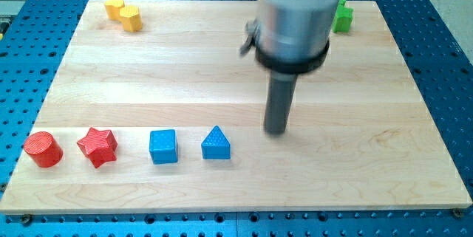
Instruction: Push the green star horizontal to the blue triangle
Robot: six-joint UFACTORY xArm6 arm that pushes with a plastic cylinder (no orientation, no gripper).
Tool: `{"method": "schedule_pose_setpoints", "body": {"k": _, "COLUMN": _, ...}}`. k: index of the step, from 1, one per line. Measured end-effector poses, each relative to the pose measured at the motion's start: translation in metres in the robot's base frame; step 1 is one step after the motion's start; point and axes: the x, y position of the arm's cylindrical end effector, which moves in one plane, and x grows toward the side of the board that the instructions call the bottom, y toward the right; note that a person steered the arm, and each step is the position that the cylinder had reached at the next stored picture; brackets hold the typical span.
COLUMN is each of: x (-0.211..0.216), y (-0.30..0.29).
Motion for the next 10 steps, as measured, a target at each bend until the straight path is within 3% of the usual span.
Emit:
{"method": "schedule_pose_setpoints", "body": {"k": 2, "x": -0.170, "y": 0.232}}
{"method": "schedule_pose_setpoints", "body": {"k": 3, "x": -0.243, "y": 0.249}}
{"method": "schedule_pose_setpoints", "body": {"k": 4, "x": -0.261, "y": 0.176}}
{"method": "schedule_pose_setpoints", "body": {"k": 5, "x": -0.188, "y": 0.100}}
{"method": "schedule_pose_setpoints", "body": {"k": 8, "x": 0.028, "y": 0.025}}
{"method": "schedule_pose_setpoints", "body": {"k": 9, "x": 0.009, "y": 0.066}}
{"method": "schedule_pose_setpoints", "body": {"k": 10, "x": 0.036, "y": 0.072}}
